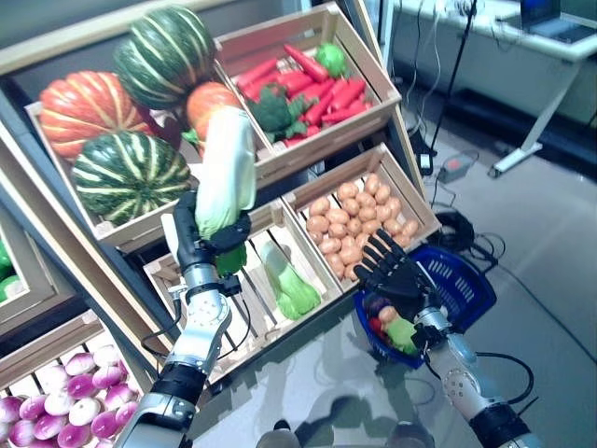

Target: Put vegetables into the basket

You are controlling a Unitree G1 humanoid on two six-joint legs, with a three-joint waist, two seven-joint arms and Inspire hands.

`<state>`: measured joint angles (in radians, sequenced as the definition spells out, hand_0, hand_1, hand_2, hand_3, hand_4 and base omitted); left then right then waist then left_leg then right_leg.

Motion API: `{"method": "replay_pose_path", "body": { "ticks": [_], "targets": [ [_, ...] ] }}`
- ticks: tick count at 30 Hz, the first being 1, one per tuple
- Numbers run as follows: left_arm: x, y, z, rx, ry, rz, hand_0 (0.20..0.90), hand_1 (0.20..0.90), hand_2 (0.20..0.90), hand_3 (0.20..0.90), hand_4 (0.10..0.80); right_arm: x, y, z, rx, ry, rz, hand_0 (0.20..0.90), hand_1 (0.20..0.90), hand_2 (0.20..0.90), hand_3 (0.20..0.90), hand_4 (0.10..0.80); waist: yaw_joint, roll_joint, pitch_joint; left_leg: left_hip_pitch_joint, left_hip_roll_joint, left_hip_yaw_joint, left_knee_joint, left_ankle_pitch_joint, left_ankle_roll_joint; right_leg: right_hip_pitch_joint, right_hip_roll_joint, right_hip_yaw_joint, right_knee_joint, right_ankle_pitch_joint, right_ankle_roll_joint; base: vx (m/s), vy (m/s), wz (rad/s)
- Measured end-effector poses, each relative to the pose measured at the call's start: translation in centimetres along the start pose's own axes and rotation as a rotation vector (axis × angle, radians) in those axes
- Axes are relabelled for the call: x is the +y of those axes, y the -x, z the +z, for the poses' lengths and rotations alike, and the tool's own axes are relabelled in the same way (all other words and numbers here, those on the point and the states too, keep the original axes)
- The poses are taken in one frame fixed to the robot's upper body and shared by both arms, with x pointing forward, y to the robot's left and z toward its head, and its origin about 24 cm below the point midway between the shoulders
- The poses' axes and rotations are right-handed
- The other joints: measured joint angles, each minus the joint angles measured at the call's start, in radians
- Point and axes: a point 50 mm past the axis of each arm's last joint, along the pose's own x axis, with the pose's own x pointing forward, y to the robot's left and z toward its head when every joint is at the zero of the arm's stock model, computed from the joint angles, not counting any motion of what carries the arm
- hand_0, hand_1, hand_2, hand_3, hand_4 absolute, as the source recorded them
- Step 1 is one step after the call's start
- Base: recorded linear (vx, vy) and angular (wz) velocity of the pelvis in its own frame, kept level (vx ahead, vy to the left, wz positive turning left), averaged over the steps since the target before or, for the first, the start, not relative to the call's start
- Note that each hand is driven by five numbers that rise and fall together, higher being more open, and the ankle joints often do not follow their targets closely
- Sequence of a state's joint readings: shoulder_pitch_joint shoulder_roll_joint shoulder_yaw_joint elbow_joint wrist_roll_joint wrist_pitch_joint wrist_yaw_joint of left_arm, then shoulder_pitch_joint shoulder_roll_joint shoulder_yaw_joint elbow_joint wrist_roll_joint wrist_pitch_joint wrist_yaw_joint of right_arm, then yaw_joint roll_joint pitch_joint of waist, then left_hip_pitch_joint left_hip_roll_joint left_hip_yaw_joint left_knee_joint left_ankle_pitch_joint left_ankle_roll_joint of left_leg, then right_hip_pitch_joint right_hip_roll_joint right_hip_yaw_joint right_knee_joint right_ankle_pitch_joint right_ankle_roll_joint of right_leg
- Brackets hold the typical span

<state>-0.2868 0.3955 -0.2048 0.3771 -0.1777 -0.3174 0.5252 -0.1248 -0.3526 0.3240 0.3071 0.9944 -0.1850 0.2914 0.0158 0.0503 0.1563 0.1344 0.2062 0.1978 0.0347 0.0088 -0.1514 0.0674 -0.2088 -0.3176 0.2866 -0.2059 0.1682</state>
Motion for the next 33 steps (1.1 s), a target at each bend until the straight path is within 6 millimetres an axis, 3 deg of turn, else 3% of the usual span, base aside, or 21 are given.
{"method": "replay_pose_path", "body": {
  "ticks": [6, 14, 33],
  "targets": [
    [-1.8, 0.9, 0.2, -0.065, -0.126, -0.211, 0.300, 0.300, 0.300, 0.300, 0.400, 1.8, -1.8, 0.0, 0.008, -0.118, 0.097, 0.900, 0.900, 0.900, 0.900, 0.800, 0.018, -0.032, -0.036, 0.026, -0.003, -0.002, -0.034, 0.007, 0.009, 0.077, 0.022, -0.024, -0.131, 0.066, 0.011, 0.046, -0.072, 0.04],
    [-3.7, 2.5, -0.3, -0.162, -0.351, -0.422, 0.300, 0.300, 0.300, 0.300, 0.400, 3.4, -2.7, 0.3, -0.009, -0.225, 0.157, 0.900, 0.900, 0.900, 0.900, 0.800, 0.025, -0.051, -0.051, 0.062, -0.020, 0.000, -0.109, 0.040, 0.019, 0.145, 0.037, -0.027, -0.285, 0.147, 0.022, 0.022, -0.056, 0.01],
    [-4.1, 3.5, 0.4, -0.377, -0.483, -0.471, 0.300, 0.300, 0.300, 0.300, 0.400, 4.0, -2.9, 0.4, -0.062, -0.386, 0.189, 0.900, 0.900, 0.900, 0.900, 0.800, 0.025, -0.069, -0.062, 0.068, -0.021, 0.007, -0.121, 0.044, 0.018, 0.155, 0.044, -0.020, -0.323, 0.170, 0.021, 0.002, -0.006, -0.01]
  ]
}}
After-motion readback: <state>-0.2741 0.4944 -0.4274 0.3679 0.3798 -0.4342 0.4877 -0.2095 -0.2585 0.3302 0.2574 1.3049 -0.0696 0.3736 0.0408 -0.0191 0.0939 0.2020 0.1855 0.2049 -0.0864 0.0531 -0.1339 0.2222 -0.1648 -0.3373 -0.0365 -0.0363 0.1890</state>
